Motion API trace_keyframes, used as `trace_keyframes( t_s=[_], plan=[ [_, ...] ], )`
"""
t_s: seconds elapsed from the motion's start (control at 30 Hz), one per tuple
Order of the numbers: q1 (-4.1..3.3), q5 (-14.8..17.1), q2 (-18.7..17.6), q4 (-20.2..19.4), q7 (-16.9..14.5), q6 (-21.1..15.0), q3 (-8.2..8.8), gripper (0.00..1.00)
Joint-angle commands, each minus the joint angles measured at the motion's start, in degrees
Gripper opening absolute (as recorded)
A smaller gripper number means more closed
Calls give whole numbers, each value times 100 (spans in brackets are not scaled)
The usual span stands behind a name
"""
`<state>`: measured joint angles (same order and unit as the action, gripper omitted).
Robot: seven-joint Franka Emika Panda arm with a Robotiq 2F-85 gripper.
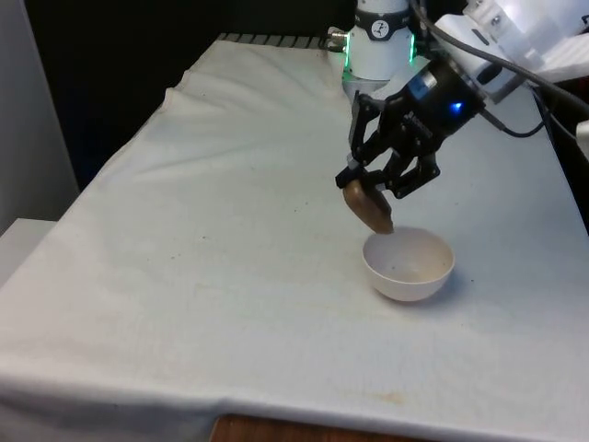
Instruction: Pour the coffee beans from the cup into the bowl.
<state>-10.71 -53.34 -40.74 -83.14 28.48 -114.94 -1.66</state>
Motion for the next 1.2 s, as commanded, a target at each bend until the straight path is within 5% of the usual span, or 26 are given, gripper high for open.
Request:
trace_keyframes(
  t_s=[0.0,0.43,0.47,0.73,0.77,0.8,1.0,1.03,1.07,1.17],
  plan=[
    [-29,-69,6,-17,11,6,-6,1],
    [-46,-682,-11,-11,252,619,-332,1],
    [-6,-659,-6,-6,235,602,-367,1],
    [-52,-1152,-57,29,561,1008,-602,1],
    [-6,-1163,-34,-6,567,980,-642,1],
    [-52,-1255,-80,46,630,1089,-665,1],
    [-63,-1541,-160,138,814,1341,-859,1],
    [-6,-1518,-120,74,802,1261,-877,1],
    [-57,-1593,-178,155,842,1381,-894,1],
    [-52,-1793,-264,223,940,1564,-1031,1]
  ],
)
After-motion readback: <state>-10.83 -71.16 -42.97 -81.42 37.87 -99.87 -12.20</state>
